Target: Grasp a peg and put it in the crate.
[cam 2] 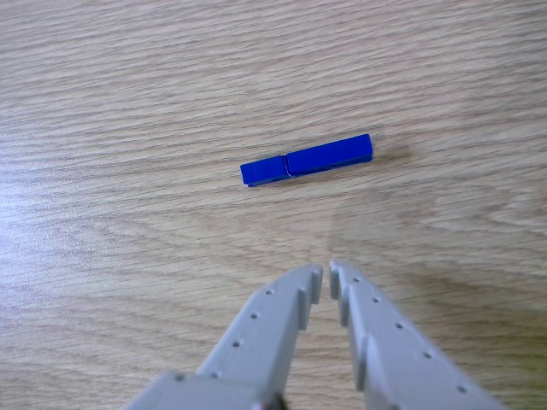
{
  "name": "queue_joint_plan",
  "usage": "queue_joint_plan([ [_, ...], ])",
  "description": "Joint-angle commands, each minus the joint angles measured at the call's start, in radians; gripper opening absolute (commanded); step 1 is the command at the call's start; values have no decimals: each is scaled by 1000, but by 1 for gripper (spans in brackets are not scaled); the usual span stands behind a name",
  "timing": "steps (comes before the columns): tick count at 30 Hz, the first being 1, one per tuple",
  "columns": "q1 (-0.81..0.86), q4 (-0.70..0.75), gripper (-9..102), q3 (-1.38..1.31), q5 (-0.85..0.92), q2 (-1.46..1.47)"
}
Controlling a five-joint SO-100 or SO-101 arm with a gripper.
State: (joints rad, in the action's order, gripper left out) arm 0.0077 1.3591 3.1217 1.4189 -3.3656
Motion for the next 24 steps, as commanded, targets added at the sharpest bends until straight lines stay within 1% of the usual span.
queue_joint_plan([
  [1, 5, 8, 0, 23, -9, -29],
  [24, -3, 8, 0, 23, -8, -29],
])
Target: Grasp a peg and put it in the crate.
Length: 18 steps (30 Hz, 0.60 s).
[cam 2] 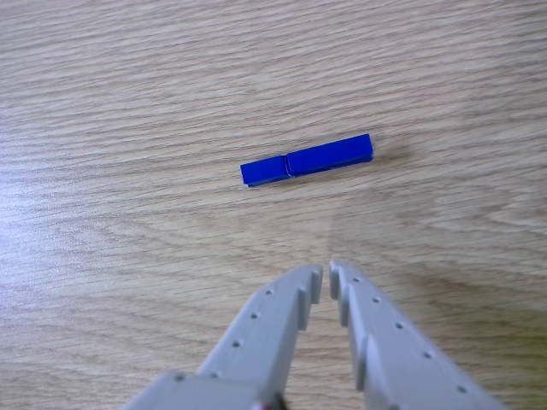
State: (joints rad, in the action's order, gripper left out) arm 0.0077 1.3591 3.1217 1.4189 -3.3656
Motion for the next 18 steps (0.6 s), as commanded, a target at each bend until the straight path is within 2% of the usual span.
queue_joint_plan([
  [1, -2, 8, 0, 23, -8, -29],
  [18, 8, 8, -1, 23, -8, -31],
])
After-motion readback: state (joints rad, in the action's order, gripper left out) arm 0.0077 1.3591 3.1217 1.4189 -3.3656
